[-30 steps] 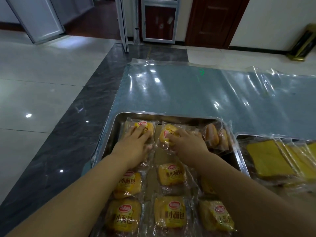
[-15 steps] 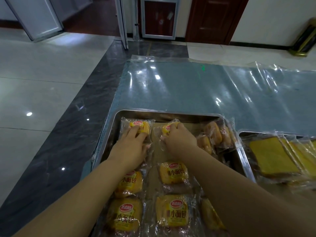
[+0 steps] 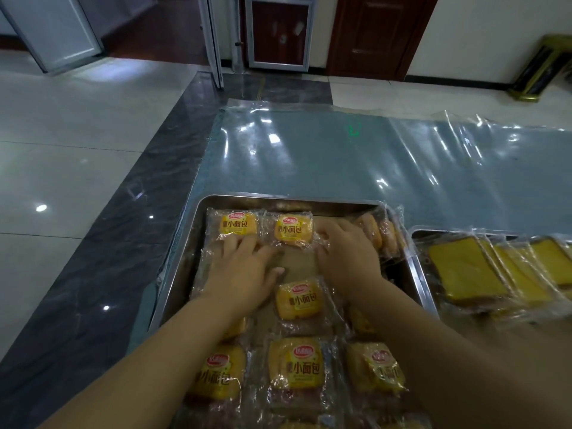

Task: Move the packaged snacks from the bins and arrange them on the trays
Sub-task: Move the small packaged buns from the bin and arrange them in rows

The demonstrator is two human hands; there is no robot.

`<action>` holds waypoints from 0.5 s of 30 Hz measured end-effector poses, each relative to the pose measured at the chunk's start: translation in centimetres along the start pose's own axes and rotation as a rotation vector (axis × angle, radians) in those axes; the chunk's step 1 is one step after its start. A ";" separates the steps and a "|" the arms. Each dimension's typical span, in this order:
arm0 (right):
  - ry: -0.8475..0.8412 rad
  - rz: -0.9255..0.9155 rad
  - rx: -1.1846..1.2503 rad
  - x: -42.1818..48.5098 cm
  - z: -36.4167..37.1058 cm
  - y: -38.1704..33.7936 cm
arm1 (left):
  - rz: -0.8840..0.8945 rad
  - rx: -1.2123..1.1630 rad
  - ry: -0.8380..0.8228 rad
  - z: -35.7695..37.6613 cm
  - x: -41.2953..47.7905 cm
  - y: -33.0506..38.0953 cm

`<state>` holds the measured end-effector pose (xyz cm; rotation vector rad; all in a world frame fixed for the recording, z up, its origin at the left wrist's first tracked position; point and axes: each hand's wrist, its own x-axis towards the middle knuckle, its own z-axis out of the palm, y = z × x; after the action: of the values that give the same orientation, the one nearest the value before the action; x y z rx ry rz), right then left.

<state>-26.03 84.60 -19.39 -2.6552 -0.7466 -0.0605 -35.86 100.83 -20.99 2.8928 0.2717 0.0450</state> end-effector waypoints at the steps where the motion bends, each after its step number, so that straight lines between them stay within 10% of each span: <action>1: 0.009 0.037 -0.069 -0.5 -0.5 0.6 | 0.011 0.003 -0.030 0.2 -0.2 0.7; 8: -0.133 0.329 -0.123 -2.9 -1.6 2.0 | 0.085 0.026 -0.191 1.8 -1.9 2.9; 15: -0.029 0.395 0.342 -2.5 -2.2 2.4 | 0.150 0.016 -0.229 1.2 -2.2 2.4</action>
<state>-26.80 80.67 -18.52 -2.4237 -0.2034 0.1941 -37.55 97.89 -21.57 2.8926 0.0143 -0.2626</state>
